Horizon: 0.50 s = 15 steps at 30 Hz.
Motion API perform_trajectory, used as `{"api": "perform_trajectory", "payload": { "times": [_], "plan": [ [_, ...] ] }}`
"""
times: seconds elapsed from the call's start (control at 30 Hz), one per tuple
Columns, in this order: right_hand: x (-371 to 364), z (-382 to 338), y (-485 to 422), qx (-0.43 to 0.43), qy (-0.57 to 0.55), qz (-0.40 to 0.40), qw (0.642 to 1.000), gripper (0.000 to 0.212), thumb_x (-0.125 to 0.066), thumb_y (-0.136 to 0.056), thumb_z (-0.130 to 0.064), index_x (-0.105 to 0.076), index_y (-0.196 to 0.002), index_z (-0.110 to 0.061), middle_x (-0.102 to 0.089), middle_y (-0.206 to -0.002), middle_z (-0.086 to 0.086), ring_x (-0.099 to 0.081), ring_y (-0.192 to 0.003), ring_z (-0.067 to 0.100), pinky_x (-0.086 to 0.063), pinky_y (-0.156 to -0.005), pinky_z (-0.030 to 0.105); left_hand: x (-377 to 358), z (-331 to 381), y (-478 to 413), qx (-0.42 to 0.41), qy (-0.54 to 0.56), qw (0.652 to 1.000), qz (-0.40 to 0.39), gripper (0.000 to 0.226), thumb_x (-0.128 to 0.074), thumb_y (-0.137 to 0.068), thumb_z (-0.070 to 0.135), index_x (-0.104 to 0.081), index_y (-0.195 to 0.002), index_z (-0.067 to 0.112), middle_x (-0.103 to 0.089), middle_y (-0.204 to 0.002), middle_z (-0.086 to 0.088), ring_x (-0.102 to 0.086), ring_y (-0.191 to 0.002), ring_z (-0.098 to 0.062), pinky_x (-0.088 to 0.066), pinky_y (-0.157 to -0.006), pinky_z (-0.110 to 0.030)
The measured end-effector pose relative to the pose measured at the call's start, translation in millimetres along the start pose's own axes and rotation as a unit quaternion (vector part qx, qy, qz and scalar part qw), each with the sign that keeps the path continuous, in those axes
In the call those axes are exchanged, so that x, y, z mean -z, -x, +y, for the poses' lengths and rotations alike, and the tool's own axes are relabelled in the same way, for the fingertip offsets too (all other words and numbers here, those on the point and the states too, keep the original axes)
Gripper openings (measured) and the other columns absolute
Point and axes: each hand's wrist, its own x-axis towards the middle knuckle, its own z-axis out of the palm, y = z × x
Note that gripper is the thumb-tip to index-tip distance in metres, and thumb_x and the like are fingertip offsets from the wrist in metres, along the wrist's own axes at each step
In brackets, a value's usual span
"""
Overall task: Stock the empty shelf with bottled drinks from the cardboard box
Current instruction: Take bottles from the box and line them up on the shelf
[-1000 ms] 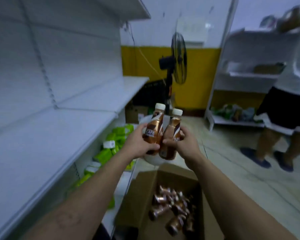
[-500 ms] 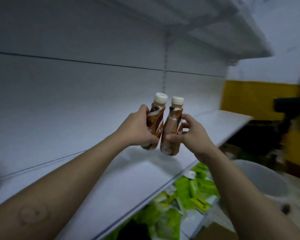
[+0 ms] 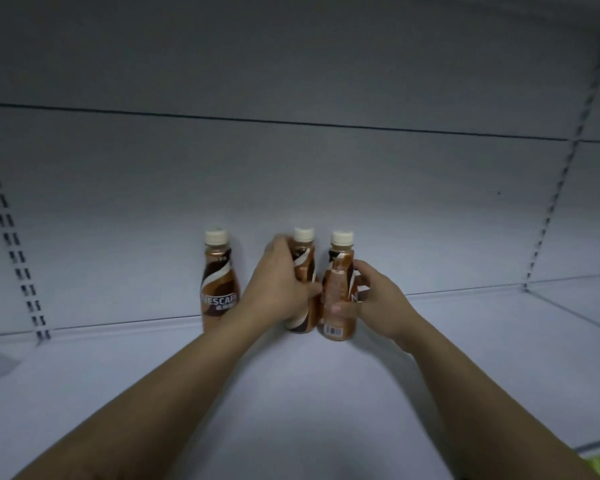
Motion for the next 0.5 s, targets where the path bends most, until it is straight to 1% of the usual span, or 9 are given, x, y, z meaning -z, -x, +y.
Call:
{"api": "perform_trajectory", "payload": {
  "times": [0.07, 0.1, 0.17, 0.2, 0.27, 0.33, 0.43, 0.5],
  "plan": [
    [-0.2, 0.9, -4.5, -0.007, 0.023, -0.004, 1.000, 0.067, -0.080, -0.072, -0.012, -0.050, -0.126, -0.038, -0.061, -0.098, -0.007, -0.063, -0.094, 0.020, -0.056, -0.087, 0.045, 14.3, 10.8, -12.6, -0.048, -0.010, 0.998, 0.041, 0.079, -0.079, -0.075, 0.025, -0.033, -0.138, 0.023, -0.054, -0.127, -0.001, -0.057, -0.111, -0.020, -0.050, -0.092, -0.037],
    [-0.6, 0.5, -6.7, -0.012, 0.028, -0.006, 1.000, 0.066, -0.080, -0.073, -0.012, -0.051, -0.125, -0.039, -0.061, -0.098, -0.006, -0.064, -0.093, 0.021, -0.057, -0.085, 0.046, 22.1, 16.4, -19.0, -0.068, -0.037, 0.996, 0.048, 0.075, -0.078, -0.076, 0.028, -0.036, -0.137, 0.023, -0.056, -0.123, -0.002, -0.058, -0.107, -0.021, -0.051, -0.087, -0.036],
    [-4.5, -1.5, -11.3, -0.019, 0.032, -0.003, 0.999, 0.064, -0.081, -0.072, -0.011, -0.052, -0.124, -0.033, -0.061, -0.099, -0.004, -0.065, -0.094, 0.023, -0.057, -0.084, 0.048, 34.1, 23.4, -29.5, -0.077, -0.097, 0.992, 0.037, 0.059, -0.078, -0.075, 0.035, -0.049, -0.124, 0.022, -0.061, -0.112, -0.002, -0.059, -0.096, -0.020, -0.051, -0.077, -0.034],
    [-7.9, -1.8, -14.0, -0.026, 0.027, 0.003, 0.999, 0.061, -0.082, -0.070, -0.011, -0.053, -0.122, -0.028, -0.062, -0.099, -0.004, -0.065, -0.095, 0.023, -0.058, -0.084, 0.048, 37.4, 24.4, -33.3, -0.072, -0.117, 0.990, 0.029, 0.051, -0.079, -0.074, 0.035, -0.054, -0.117, 0.021, -0.062, -0.108, -0.002, -0.059, -0.093, -0.019, -0.050, -0.075, -0.033],
    [-15.8, -2.2, -18.3, -0.043, 0.011, 0.018, 0.999, 0.054, -0.084, -0.069, -0.012, -0.055, -0.113, -0.021, -0.064, -0.101, -0.001, -0.067, -0.093, 0.022, -0.058, -0.082, 0.048, 42.4, 22.3, -38.3, -0.064, -0.139, 0.988, 0.018, 0.043, -0.080, -0.074, 0.033, -0.059, -0.110, 0.020, -0.063, -0.103, -0.002, -0.058, -0.090, -0.019, -0.047, -0.072, -0.032],
    [-23.2, -4.1, -21.9, -0.048, 0.007, 0.019, 0.999, 0.049, -0.084, -0.070, -0.013, -0.054, -0.109, -0.019, -0.064, -0.103, 0.000, -0.067, -0.093, 0.021, -0.059, -0.082, 0.046, 51.1, 19.5, -41.1, -0.069, -0.154, 0.986, 0.002, 0.039, -0.081, -0.073, 0.029, -0.061, -0.106, 0.020, -0.062, -0.101, 0.000, -0.058, -0.090, -0.019, -0.045, -0.070, -0.031],
    [-31.7, -13.0, -28.9, -0.045, 0.011, -0.017, 0.999, 0.049, -0.082, -0.072, -0.012, -0.053, -0.110, -0.020, -0.062, -0.103, -0.004, -0.064, -0.098, 0.021, -0.057, -0.087, 0.047, 69.8, 15.6, -43.6, -0.090, -0.199, 0.976, -0.013, 0.037, -0.083, -0.071, 0.025, -0.064, -0.103, 0.021, -0.064, -0.105, -0.001, -0.059, -0.095, -0.021, -0.048, -0.074, -0.031],
    [-37.5, -20.1, -32.5, -0.040, 0.020, -0.039, 0.998, 0.051, -0.082, -0.071, -0.010, -0.052, -0.112, -0.020, -0.061, -0.103, -0.005, -0.064, -0.099, 0.022, -0.056, -0.088, 0.046, 77.5, 11.9, -43.8, -0.097, -0.230, 0.968, -0.015, 0.038, -0.083, -0.070, 0.024, -0.064, -0.103, 0.021, -0.063, -0.107, -0.001, -0.059, -0.097, -0.022, -0.047, -0.075, -0.030]
  ]
}}
